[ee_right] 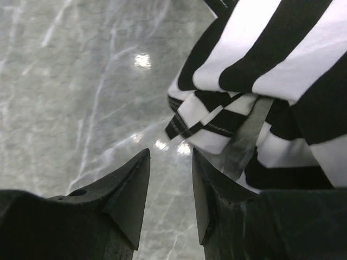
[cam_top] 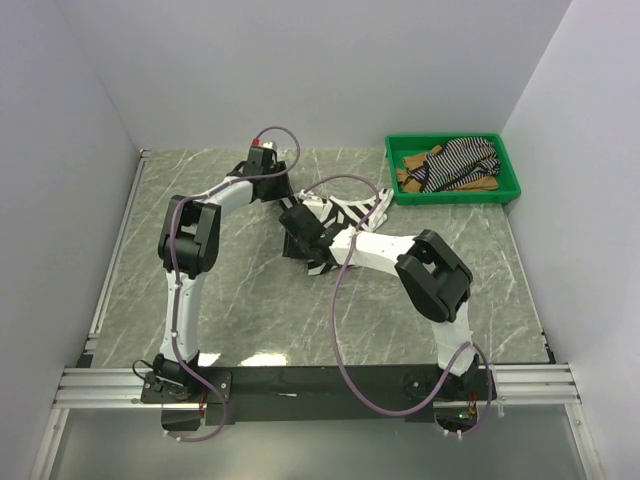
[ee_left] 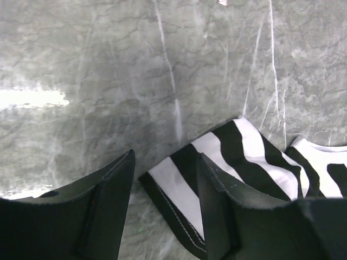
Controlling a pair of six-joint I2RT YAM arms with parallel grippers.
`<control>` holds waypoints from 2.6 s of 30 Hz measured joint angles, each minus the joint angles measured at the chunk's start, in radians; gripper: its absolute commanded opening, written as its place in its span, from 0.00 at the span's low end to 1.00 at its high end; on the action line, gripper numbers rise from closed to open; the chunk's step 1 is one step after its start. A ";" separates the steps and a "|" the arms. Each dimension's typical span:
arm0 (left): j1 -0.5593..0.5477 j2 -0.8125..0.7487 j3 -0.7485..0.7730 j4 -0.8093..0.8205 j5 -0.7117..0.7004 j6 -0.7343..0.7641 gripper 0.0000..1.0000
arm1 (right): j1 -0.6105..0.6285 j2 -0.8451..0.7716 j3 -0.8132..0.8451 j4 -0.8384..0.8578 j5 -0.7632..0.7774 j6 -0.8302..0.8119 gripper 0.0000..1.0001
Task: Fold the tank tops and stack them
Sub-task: Flatten the tank top out
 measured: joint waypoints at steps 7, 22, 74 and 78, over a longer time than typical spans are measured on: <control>-0.013 0.002 0.000 -0.001 -0.021 0.003 0.47 | 0.000 0.057 0.022 -0.030 0.023 -0.007 0.46; -0.025 0.004 0.000 -0.029 -0.062 -0.010 0.00 | -0.005 0.056 0.012 -0.044 0.086 -0.014 0.45; -0.022 -0.378 -0.542 -0.002 -0.276 -0.355 0.00 | 0.089 0.085 0.077 -0.166 0.161 -0.089 0.43; -0.021 -0.389 -0.555 -0.005 -0.285 -0.367 0.00 | 0.099 0.085 0.055 -0.171 0.172 -0.093 0.43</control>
